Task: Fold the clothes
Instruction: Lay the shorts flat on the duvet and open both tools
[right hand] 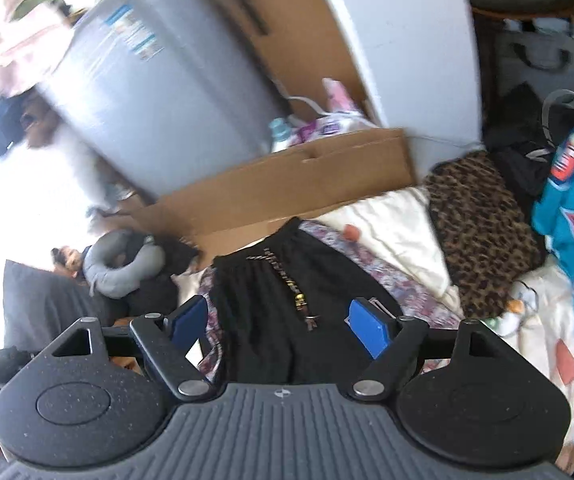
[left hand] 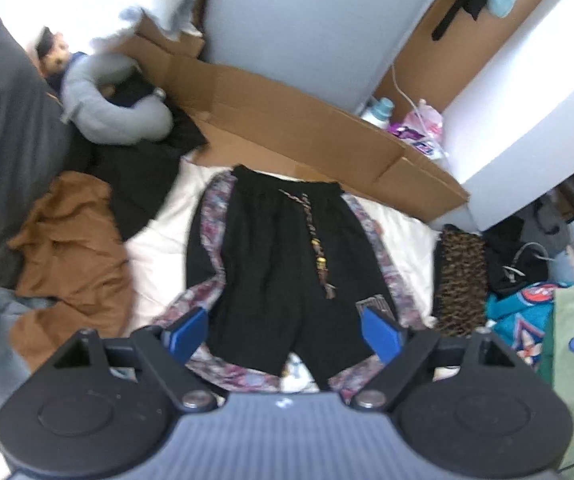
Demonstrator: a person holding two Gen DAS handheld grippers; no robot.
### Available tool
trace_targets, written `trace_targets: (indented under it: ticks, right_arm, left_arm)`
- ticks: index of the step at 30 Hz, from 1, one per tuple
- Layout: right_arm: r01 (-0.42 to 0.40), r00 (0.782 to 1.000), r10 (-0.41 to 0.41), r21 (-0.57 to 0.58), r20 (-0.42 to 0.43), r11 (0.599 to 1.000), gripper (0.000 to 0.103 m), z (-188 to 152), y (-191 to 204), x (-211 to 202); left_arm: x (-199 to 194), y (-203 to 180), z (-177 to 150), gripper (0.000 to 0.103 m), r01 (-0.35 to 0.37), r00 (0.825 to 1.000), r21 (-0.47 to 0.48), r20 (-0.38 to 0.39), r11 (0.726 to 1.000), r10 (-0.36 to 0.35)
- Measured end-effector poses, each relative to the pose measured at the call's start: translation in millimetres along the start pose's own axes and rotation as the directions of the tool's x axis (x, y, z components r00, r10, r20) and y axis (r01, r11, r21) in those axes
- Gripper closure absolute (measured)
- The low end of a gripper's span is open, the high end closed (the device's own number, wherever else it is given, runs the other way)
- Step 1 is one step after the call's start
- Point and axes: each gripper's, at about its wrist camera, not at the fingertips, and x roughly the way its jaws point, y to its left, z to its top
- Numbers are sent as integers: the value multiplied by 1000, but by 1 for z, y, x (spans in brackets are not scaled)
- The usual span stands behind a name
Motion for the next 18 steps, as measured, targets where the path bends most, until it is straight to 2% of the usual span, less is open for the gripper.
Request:
trace_targets:
  ticks: [2, 5, 11, 16, 18]
  right_arm:
    - [-21, 1000, 21, -20, 7, 1000, 20, -7, 10, 3]
    - [-67, 998, 67, -49, 13, 997, 18, -19, 20, 8]
    - [-57, 998, 58, -73, 14, 996, 16, -47, 29, 30]
    - [-49, 992, 67, -157, 109, 986, 16, -69, 34, 43]
    - [-52, 993, 66, -149, 95, 988, 16, -72, 30, 53]
  left_arm:
    - [-8, 6, -2, 14, -3, 1000, -7, 27, 1000, 3]
    - [-8, 15, -6, 13, -44, 998, -8, 39, 999, 44]
    - [8, 39, -19, 13, -73, 996, -16, 56, 997, 73]
    - [38, 56, -25, 13, -77, 997, 8, 30, 997, 77]
    - [50, 61, -24, 13, -69, 997, 26, 16, 997, 69]
